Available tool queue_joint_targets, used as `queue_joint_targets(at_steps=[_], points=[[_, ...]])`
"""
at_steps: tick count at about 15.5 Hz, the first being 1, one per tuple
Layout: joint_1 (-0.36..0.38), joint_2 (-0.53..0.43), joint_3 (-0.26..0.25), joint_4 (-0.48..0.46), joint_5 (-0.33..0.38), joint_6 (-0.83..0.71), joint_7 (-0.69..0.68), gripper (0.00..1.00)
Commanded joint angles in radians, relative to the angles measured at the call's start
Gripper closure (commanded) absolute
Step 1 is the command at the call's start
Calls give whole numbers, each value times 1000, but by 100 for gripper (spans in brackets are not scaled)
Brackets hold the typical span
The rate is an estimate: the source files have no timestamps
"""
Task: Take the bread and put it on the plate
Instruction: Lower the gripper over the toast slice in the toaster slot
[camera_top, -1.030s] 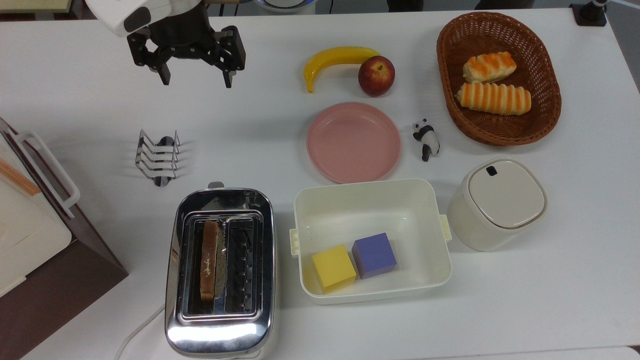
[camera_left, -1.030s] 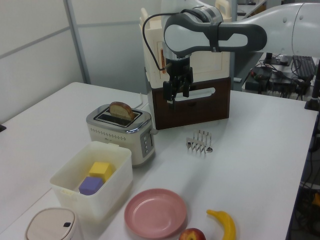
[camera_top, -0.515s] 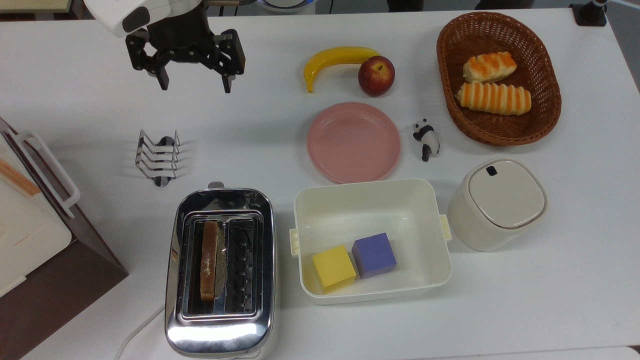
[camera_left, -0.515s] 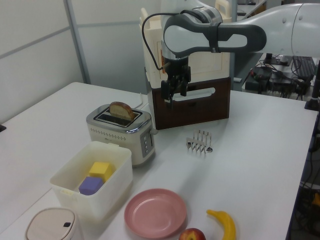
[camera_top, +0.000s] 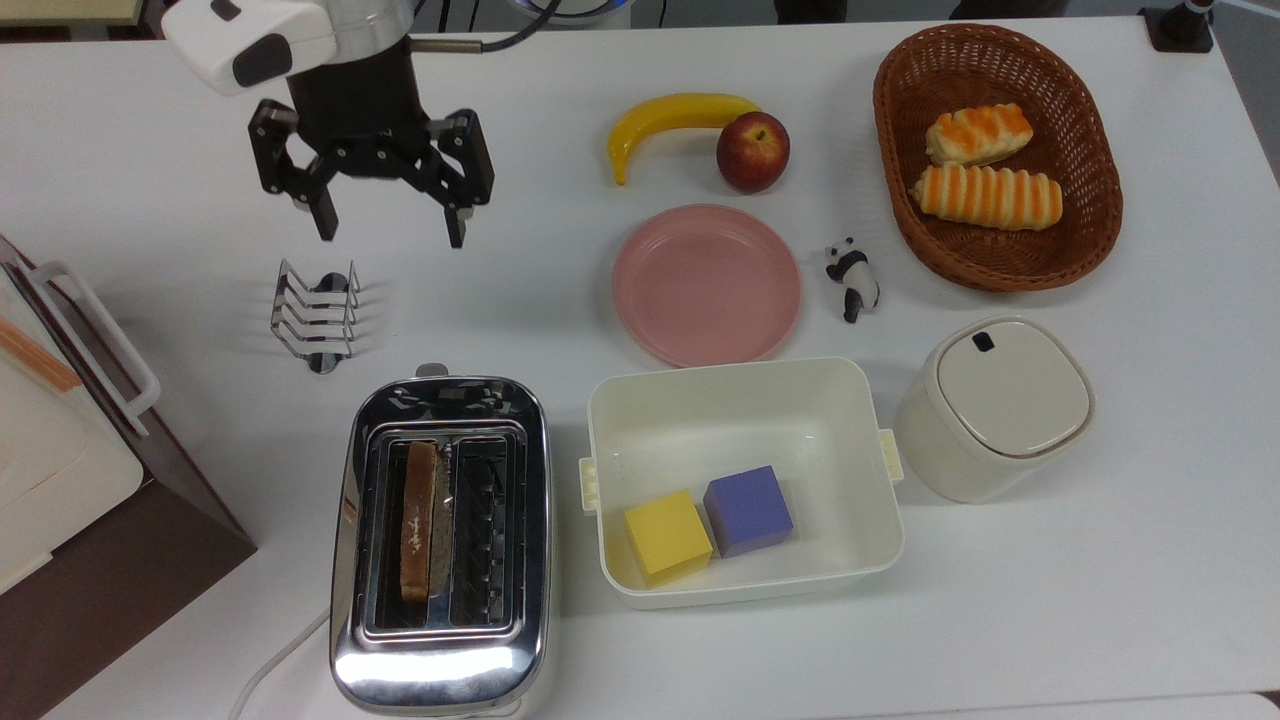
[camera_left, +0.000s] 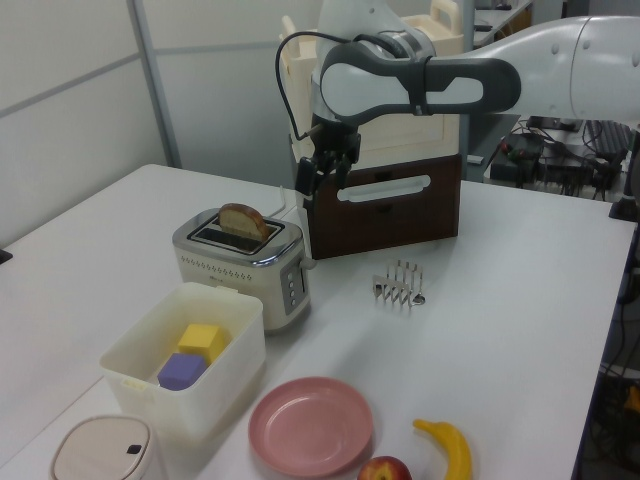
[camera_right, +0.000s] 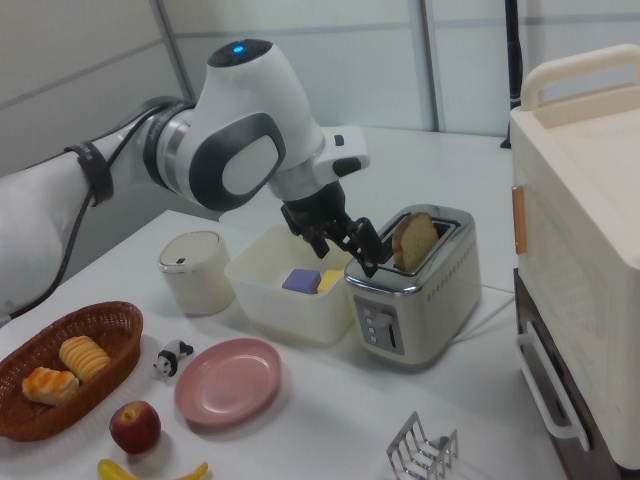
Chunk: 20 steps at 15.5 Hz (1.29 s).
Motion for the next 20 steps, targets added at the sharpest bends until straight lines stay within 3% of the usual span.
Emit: queue_joint_targets(at_steps=[1,8,15,20], points=[[9,12,0,-26,76,134,18,0],[28,125,6,-26,105,462,70,0],[58,193,6,-26,105,634,118,0],[58,200,6,-24,105,648,139,0]])
